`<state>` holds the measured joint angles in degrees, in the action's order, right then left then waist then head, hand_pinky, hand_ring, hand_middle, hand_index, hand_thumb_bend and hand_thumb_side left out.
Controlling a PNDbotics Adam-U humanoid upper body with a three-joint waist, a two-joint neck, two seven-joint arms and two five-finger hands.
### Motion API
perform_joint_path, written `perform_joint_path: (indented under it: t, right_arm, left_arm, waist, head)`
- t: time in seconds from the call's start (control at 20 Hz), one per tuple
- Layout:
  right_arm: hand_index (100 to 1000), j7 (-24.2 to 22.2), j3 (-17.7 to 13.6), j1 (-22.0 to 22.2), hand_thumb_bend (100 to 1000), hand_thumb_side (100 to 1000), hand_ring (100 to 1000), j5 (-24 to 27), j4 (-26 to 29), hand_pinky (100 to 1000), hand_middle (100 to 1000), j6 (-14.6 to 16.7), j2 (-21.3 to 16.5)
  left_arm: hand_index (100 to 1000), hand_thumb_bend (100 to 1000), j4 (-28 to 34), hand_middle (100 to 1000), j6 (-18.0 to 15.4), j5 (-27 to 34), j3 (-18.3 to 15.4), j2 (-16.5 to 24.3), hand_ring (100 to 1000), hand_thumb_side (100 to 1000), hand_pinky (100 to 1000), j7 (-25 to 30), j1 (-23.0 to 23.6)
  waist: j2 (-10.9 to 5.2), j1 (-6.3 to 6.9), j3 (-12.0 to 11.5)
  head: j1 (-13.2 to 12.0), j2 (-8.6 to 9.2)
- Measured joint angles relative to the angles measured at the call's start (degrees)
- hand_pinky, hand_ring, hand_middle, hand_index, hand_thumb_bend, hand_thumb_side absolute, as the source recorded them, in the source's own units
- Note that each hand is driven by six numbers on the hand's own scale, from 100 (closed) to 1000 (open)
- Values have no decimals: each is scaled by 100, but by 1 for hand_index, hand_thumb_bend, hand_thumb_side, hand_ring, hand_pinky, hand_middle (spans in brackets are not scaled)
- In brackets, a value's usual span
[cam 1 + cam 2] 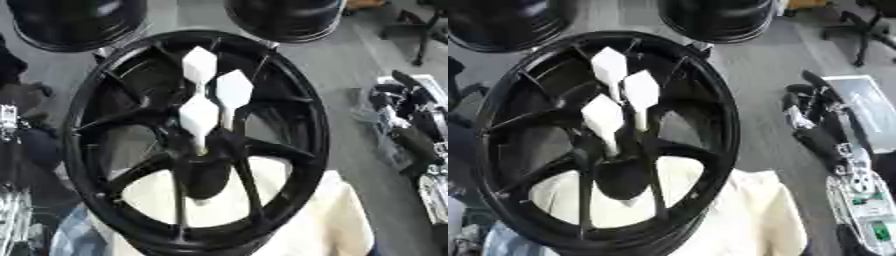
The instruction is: Pull the pin out of the wheel hub.
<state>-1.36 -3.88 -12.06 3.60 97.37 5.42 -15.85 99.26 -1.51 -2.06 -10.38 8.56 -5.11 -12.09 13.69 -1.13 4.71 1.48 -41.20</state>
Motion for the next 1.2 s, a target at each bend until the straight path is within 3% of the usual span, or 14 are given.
perform_joint_path:
  t: [0.6,0.95,1.2]
  right_arm:
    - [938,-1,-1,-36,162,336,753,-4,3,813,747,2,-62]
    - [945,-172,59,-671,218,322,776,-254,190,822,771,165,-922]
    - [950,-519,448,-1304,270,335,795,-593,457,828,785,457,-1665]
  left_arm:
    - [817,372,0,703,2,0,18,0,811,828,747,2,0]
    - [817,372,0,703,7,0,35,0,812,830,747,16,5]
    - [817,373,0,704,7,0,65,6,813,831,747,55,44]
  waist:
    - [-2,5,-11]
    - [-61,-50,-48]
    - [-80,-114,-84]
  head:
    - [0,-1]
    - [8,-52]
    - [20,-89]
